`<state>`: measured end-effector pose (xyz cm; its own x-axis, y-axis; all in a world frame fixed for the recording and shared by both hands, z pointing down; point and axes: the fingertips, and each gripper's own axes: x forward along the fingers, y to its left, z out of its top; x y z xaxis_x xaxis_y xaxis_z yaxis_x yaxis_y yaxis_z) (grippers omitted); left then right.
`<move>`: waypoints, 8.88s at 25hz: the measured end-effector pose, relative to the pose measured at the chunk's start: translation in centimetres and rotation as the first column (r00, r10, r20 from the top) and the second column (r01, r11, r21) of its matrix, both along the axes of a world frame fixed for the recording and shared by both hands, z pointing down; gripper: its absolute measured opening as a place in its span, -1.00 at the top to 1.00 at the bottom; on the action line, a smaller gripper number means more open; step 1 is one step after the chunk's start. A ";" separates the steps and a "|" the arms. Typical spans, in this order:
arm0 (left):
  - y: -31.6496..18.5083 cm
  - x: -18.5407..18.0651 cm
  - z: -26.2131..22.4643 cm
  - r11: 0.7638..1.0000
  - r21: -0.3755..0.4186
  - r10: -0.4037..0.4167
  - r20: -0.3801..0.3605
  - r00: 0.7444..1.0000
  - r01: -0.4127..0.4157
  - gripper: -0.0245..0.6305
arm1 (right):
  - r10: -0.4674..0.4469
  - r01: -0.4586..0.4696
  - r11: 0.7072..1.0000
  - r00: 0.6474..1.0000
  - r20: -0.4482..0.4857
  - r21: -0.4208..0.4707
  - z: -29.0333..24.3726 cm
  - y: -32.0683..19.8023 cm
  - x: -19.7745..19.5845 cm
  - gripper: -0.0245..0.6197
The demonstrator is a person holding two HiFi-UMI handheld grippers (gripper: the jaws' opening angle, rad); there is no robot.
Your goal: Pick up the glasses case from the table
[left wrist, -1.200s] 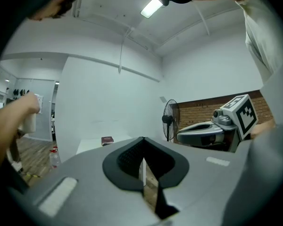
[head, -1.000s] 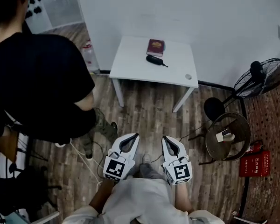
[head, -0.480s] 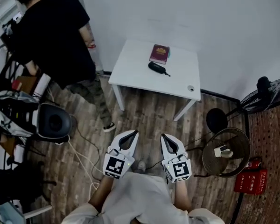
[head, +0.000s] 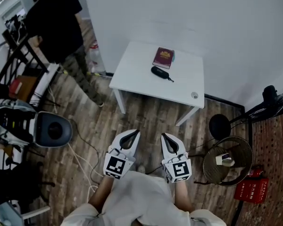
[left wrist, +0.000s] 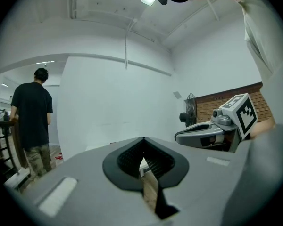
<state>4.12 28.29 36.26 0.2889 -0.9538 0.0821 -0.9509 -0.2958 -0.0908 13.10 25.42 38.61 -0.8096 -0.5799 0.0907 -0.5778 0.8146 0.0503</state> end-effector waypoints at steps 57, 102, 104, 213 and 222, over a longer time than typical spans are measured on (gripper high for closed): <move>-42.9 -13.5 7.1 0.936 -0.135 0.322 -0.032 0.946 -0.324 0.87 | 0.243 -0.253 0.960 0.966 -0.092 -0.121 5.5 -39.3 -13.3 0.91; -57.7 -8.5 25.2 0.667 -0.547 0.688 0.195 0.699 -0.505 0.24 | 0.140 -0.209 0.861 0.974 -0.180 -0.463 20.6 -51.0 -13.0 0.91; -57.8 -8.3 26.2 0.648 -0.570 0.714 0.222 0.665 -0.505 0.16 | 0.142 -0.215 0.857 0.972 -0.186 -0.468 20.9 -50.9 -12.9 0.91; -47.2 -11.8 5.5 0.811 -0.097 0.565 -0.120 0.816 -0.576 -0.05 | 0.099 -0.079 0.973 0.991 0.085 -0.215 4.4 -45.2 -16.6 0.91; -45.2 -11.8 4.2 0.818 -0.071 0.562 -0.111 0.820 -0.571 -0.04 | 0.091 -0.077 0.981 0.993 0.072 -0.180 3.2 -43.3 -16.5 0.91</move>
<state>-7.68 -16.90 40.51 0.7853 -0.6081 0.1166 -0.6152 -0.7875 0.0364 -3.44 -17.87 41.77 -0.7674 -0.6268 0.1354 -0.6410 0.7549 -0.1386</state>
